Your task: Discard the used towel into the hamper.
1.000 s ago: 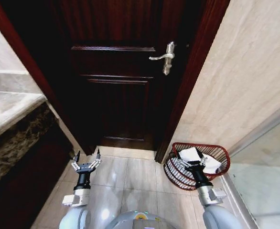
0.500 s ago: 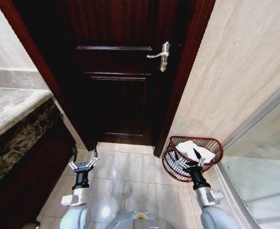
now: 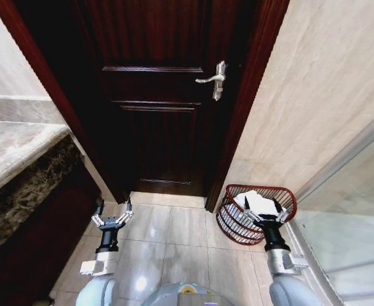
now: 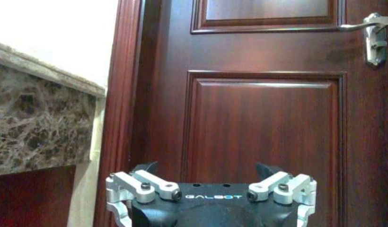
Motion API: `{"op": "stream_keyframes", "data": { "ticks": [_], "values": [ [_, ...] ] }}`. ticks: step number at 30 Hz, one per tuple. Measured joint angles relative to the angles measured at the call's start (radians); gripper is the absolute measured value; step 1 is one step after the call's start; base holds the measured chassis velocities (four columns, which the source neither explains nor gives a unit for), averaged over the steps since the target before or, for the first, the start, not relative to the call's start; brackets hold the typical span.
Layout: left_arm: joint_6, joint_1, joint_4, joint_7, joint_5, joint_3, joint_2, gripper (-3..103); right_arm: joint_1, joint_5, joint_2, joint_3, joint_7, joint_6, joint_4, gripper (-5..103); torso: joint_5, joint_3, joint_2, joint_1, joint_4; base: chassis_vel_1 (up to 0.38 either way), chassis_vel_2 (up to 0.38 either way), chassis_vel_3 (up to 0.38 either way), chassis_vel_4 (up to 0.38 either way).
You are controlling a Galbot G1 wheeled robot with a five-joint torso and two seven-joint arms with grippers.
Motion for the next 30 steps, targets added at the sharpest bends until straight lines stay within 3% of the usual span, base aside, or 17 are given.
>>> {"op": "stream_keyframes", "data": {
  "ticks": [11, 30],
  "values": [
    [0.01, -0.013, 0.002, -0.001, -0.004, 0.002, -0.002, 100, -0.01, -0.008, 0.0, -0.003, -0.002, 0.017, -0.001, 100, 0.0, 0.016, 0.027, 0.011, 0.0001, 0.0, 0.0, 0.0, 0.0],
    [0.03, -0.019, -0.019, -0.006, 0.0, 0.001, -0.004, 100, -0.01, 0.013, -0.008, 0.015, -0.006, 0.029, 0.011, 100, 0.0001, 0.069, 0.116, 0.047, 0.0001, 0.0, 0.0, 0.0, 0.0]
  ]
}}
